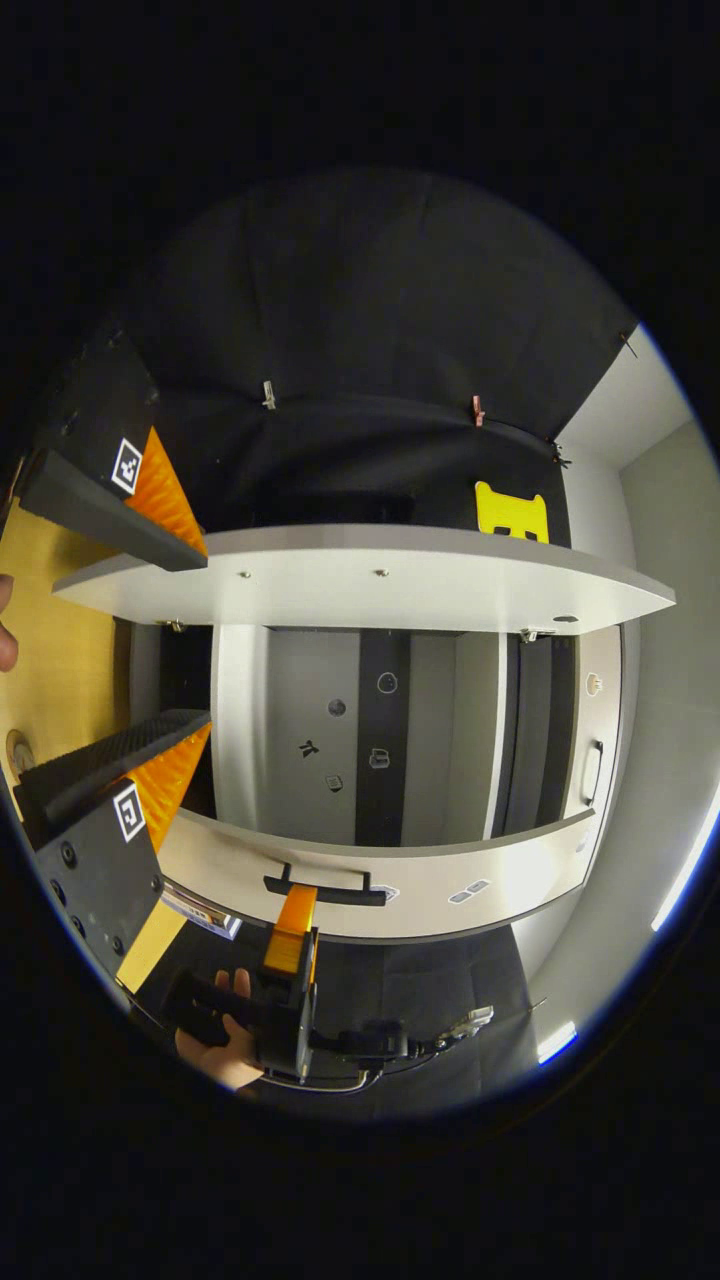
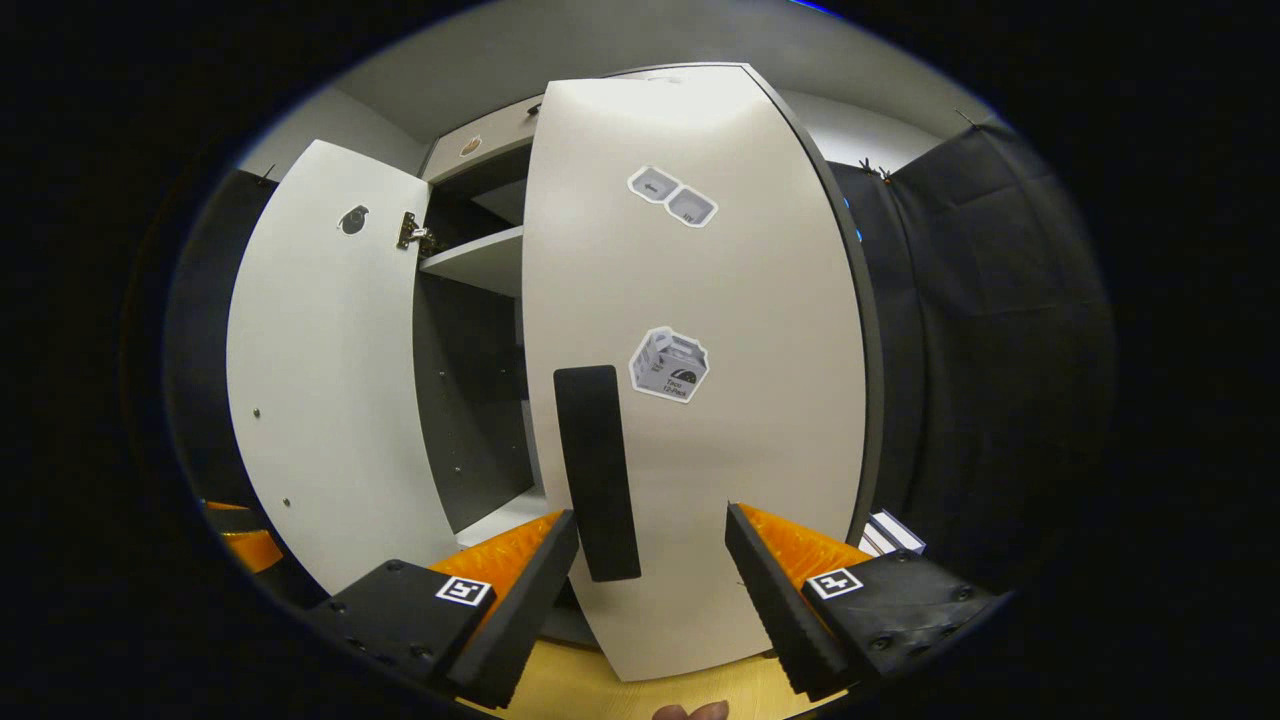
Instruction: Grasp the bottle in the cabinet with the left hand and place it on the coaster, then close the right door with the right hand and the left door with the left hand.
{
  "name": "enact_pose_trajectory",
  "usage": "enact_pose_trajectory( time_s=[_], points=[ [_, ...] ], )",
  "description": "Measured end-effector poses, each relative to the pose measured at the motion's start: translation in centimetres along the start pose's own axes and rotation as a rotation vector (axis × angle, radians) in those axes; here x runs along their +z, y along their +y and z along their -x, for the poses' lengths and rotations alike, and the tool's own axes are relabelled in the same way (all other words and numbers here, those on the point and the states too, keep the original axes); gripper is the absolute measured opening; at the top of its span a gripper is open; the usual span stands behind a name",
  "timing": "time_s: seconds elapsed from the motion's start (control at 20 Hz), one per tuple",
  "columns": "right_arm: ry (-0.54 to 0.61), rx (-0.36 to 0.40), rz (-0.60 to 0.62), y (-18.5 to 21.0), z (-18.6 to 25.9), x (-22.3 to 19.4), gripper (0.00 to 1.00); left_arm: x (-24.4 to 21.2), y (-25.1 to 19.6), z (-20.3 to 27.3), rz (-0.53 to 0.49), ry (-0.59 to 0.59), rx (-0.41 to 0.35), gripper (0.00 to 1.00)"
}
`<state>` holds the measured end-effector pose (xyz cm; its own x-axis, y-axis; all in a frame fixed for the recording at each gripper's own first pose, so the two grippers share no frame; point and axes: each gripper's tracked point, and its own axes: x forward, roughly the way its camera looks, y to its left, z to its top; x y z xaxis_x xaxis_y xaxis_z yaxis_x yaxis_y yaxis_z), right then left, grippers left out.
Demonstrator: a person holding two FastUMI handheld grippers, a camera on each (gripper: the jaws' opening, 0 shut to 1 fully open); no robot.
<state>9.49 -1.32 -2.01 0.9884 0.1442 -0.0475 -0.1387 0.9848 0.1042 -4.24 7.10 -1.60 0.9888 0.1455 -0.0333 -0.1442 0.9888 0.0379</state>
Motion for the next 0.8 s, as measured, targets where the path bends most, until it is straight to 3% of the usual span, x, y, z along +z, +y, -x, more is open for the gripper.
enact_pose_trajectory(
  time_s=[0.3, 0.8],
  points=[
    [0.009, -0.025, -0.014, 0.7, 4.1, -0.3, 0.98, 0.1, 5.3, 1.1, -0.020, 0.014, 0.041, 0.89],
    [-0.035, -0.087, -0.005, 1.1, 8.3, 1.0, 0.98, 2.3, 12.3, -3.0, -0.030, -0.020, 0.102, 0.89]
  ],
)
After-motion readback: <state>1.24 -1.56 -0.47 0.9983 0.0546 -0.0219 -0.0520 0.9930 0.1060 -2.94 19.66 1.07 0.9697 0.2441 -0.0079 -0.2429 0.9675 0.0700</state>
